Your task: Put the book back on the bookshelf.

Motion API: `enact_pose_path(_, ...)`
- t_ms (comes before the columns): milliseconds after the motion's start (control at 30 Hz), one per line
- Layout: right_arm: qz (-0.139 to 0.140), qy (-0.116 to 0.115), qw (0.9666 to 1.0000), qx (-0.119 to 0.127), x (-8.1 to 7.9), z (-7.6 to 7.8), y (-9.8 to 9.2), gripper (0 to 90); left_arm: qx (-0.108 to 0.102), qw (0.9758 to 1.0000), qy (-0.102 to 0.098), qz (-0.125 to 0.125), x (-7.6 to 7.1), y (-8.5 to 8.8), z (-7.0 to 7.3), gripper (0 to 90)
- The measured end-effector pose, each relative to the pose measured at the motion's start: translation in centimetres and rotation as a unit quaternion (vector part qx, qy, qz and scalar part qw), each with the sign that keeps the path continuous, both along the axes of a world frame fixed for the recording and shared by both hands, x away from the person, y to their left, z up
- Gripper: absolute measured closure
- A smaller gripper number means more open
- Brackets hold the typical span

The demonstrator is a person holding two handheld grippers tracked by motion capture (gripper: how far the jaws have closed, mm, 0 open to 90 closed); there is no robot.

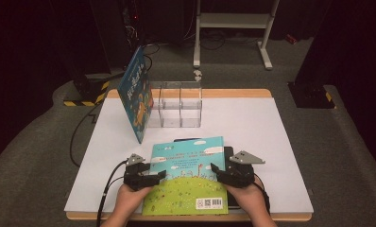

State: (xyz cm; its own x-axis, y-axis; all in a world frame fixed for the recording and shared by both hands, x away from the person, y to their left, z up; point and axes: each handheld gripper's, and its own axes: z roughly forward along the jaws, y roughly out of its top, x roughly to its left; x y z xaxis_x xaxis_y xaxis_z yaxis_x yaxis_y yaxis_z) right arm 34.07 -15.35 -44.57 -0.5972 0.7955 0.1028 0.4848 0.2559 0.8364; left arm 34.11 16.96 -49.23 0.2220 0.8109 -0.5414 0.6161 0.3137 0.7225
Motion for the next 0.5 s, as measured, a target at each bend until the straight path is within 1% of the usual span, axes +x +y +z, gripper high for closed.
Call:
enact_pose_path(100,-0.002,-0.006,1.0,-0.004,1.0,0.1,-0.1,34.9,-0.002,1.0,-0.003,0.001,0.8,-0.1,0.0,19.4)
enact_pose_path(167,-0.003,-0.007,1.0,-0.005,1.1,0.1,-0.1,35.1,-0.006,1.0,-0.007,0.001,1.1,-0.1,-0.1,19.4)
enact_pose_path(200,-0.002,-0.009,0.9999,-0.006,1.3,0.1,-0.1,34.8,-0.003,0.9999,-0.011,-0.004,1.2,0.0,-0.2,19.5)
enact_pose_path(267,-0.001,-0.007,1.0,-0.006,1.3,0.1,-0.2,34.7,-0.003,0.9998,-0.018,-0.002,0.9,0.2,-0.1,21.6)
enact_pose_path(333,0.001,-0.01,0.9999,-0.008,0.9,0.2,-0.2,35.4,-0.016,0.9996,-0.023,0.003,0.8,0.4,-0.2,23.1)
enact_pose_path(400,0.0,-0.014,0.9998,-0.016,0.1,0.1,-0.2,36.7,-0.021,0.9993,-0.029,0.004,0.6,0.4,-0.2,22.9)
enact_pose_path(467,0.0,-0.014,0.9998,-0.014,-0.4,0.1,-0.4,37.3,-0.016,0.9994,-0.032,-0.001,0.5,0.5,-0.1,22.8)
enact_pose_path(500,-0.001,-0.019,0.9997,-0.017,-0.7,0.1,-0.5,37.5,-0.012,0.9993,-0.034,-0.004,0.5,0.6,-0.1,22.5)
